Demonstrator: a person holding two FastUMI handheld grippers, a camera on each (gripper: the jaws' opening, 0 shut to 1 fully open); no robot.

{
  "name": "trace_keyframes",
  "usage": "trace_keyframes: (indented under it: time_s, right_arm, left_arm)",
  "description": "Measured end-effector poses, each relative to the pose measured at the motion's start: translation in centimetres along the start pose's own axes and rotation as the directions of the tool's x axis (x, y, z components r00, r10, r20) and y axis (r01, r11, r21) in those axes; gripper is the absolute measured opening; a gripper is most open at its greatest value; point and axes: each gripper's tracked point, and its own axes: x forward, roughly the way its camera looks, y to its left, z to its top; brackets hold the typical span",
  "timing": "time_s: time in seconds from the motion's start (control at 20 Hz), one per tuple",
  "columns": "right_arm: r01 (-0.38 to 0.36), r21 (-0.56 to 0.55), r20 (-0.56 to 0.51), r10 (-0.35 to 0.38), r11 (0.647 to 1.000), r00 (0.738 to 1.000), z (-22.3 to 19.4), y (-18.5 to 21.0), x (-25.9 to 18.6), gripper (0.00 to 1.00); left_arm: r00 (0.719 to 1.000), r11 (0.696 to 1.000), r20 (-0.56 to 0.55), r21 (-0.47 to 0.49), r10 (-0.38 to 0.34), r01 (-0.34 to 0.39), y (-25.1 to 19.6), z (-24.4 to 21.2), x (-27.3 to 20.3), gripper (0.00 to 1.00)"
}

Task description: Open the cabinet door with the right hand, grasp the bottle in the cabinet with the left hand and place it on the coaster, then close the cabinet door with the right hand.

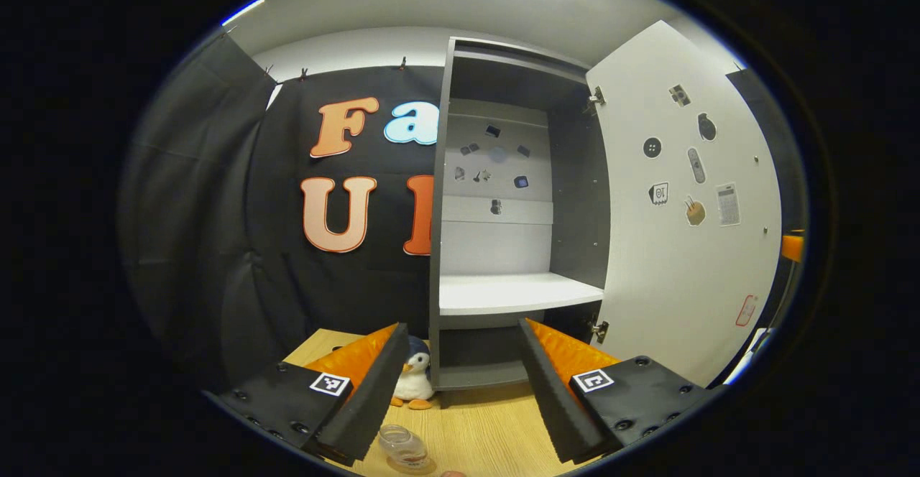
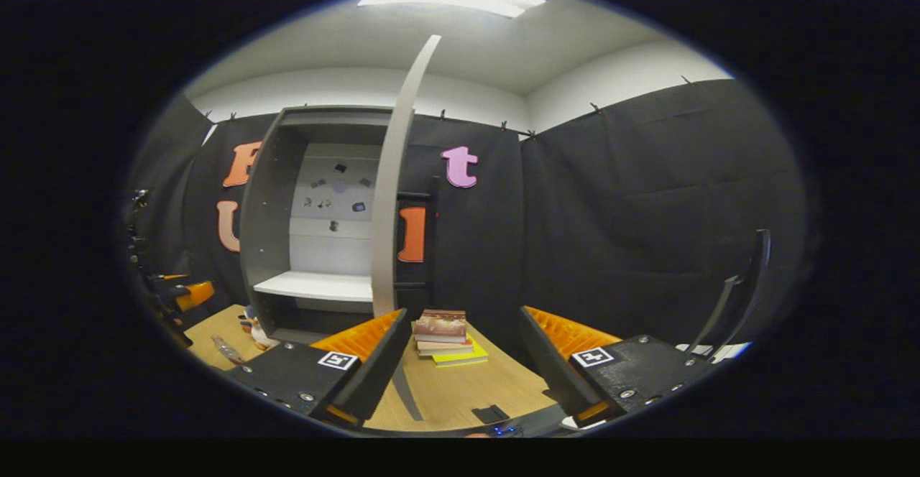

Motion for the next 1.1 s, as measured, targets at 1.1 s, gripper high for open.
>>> trace_keyframes:
  time_s: [1.1]
  right_arm:
    - [-0.448,0.073,0.010,0.448,0.891,0.894,2.1,16.9,1.6,0.83]
  left_arm:
    - [0.994,0.993,-0.024,-0.055,0.106,-0.107,6.8,-0.5,0.2,0.96]
